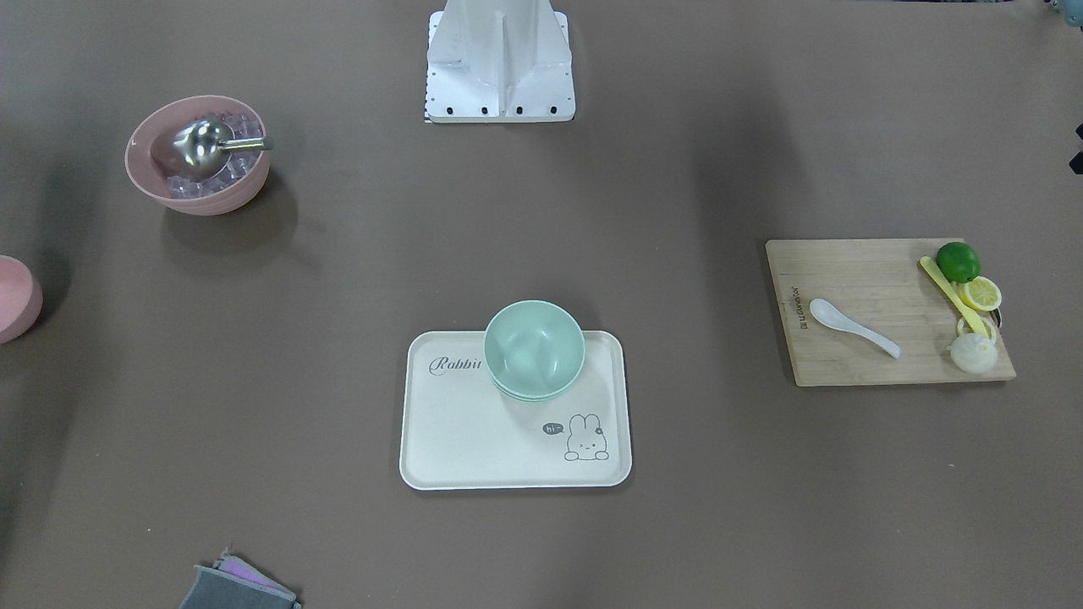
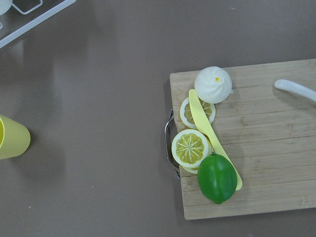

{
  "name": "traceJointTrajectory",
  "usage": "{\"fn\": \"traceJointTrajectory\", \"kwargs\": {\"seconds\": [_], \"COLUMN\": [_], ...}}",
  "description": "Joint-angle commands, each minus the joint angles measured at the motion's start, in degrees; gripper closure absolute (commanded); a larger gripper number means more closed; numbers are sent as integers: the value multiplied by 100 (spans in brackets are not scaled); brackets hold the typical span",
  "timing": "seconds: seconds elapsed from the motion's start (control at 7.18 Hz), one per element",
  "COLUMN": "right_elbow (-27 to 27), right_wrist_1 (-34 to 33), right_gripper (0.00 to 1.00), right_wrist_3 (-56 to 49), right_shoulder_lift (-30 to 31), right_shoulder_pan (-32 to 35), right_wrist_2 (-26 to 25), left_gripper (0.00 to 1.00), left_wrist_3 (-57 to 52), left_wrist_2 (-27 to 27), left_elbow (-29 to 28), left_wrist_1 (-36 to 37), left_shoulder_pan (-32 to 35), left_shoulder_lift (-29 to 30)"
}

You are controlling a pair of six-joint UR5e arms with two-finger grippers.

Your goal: Stack pink bowl on green and place spoon

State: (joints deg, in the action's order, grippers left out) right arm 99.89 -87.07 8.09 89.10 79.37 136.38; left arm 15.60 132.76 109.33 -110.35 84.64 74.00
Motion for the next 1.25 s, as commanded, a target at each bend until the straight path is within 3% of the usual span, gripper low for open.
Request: {"fn": "traceJointTrajectory", "kwargs": {"seconds": [0.0,0.28,0.42,0.7,1.11], "right_elbow": [-22,-214,-659,-1364,-1648], "right_wrist_1": [59,59,207,1162,1298], "right_gripper": [0,1,2,12,22], "right_wrist_3": [26,44,44,385,334], "right_shoulder_lift": [160,196,-30,-15,29], "right_shoulder_pan": [-158,-386,-492,-528,-642], "right_wrist_2": [-50,-382,-514,-612,-604], "left_gripper": [1,2,2,2,2], "left_wrist_3": [505,1229,1401,1402,1402], "left_wrist_2": [92,75,31,31,31], "left_elbow": [-9,-35,-52,-44,-52], "left_wrist_1": [-180,-136,-136,-136,-127], "left_shoulder_pan": [-315,-893,-1071,-1072,-1072], "left_shoulder_lift": [132,517,624,642,686]}}
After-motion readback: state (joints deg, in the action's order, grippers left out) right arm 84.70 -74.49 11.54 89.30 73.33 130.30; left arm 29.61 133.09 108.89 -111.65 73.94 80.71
